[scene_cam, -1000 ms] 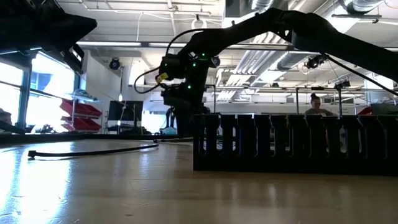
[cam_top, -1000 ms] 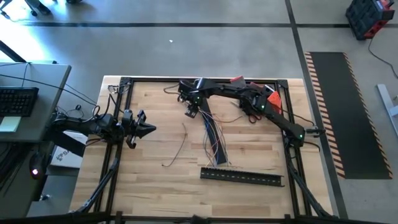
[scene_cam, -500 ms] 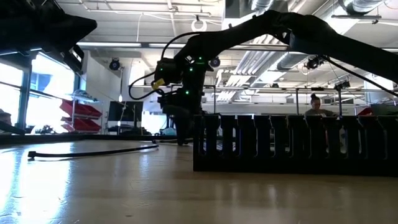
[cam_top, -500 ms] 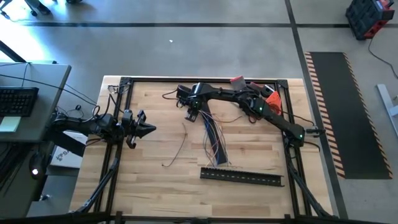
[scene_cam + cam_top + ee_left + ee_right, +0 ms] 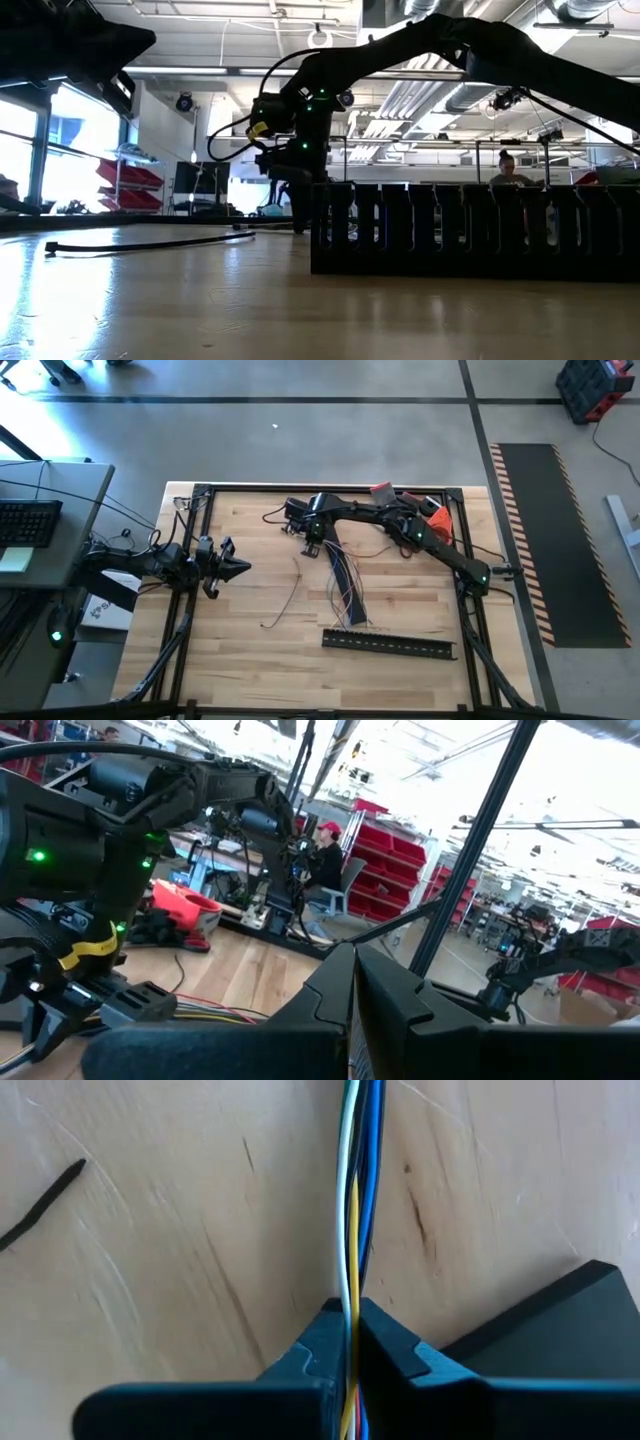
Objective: Ziptie cables
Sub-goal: Move the cable wires to the middle left of the table
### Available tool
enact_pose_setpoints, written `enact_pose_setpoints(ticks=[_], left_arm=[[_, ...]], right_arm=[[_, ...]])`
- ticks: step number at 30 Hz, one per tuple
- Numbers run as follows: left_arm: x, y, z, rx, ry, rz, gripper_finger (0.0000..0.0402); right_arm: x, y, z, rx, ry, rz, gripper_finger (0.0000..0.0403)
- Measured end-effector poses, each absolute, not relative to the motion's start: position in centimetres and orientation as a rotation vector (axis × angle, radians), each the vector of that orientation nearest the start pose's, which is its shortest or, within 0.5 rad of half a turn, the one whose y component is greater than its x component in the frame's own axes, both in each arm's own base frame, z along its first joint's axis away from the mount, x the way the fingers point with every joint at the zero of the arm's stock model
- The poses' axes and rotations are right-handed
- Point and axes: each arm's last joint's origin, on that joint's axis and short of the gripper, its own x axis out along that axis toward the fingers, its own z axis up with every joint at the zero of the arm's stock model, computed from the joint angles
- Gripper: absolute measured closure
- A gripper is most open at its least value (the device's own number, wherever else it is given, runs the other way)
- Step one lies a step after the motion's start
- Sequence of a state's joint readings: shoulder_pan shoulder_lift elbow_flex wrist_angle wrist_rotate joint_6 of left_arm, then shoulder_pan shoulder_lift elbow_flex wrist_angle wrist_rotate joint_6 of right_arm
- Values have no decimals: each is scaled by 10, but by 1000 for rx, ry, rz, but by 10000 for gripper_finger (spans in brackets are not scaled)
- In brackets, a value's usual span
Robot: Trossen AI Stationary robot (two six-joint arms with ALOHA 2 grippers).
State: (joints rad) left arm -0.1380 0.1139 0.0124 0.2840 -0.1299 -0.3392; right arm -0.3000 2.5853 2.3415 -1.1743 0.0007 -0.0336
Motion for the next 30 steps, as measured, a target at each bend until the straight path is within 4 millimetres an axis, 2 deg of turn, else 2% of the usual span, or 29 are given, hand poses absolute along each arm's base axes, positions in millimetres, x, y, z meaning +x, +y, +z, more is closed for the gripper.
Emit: enact_pose_setpoints(ticks=[2, 8, 12, 16, 19, 21, 25, 27, 30], left_arm=[[102, -10, 186, -363, -183, -39, 401], [99, -13, 198, -276, -294, -135, 401], [96, -14, 205, -228, -375, -196, 401], [94, -15, 209, -229, -409, -243, 401], [92, -17, 215, -237, -422, -322, 401], [89, -19, 224, -231, -455, -405, 401], [79, -21, 243, -176, -563, -562, 401], [72, -22, 255, -144, -622, -623, 401], [64, -23, 271, -105, -678, -690, 401]], right_arm=[[489, -148, 156, 203, 1380, -228, 401], [498, -127, 219, 282, 1111, -135, 402], [510, -103, 241, 358, 951, -27, 402], [527, -81, 264, 443, 732, 164, 402], [533, -70, 278, 467, 625, 226, 402], [530, -65, 294, 445, 574, 232, 402], [515, -51, 341, 393, 454, 223, 402], [508, -38, 359, 378, 416, 253, 403], [506, -11, 372, 358, 364, 314, 403]])
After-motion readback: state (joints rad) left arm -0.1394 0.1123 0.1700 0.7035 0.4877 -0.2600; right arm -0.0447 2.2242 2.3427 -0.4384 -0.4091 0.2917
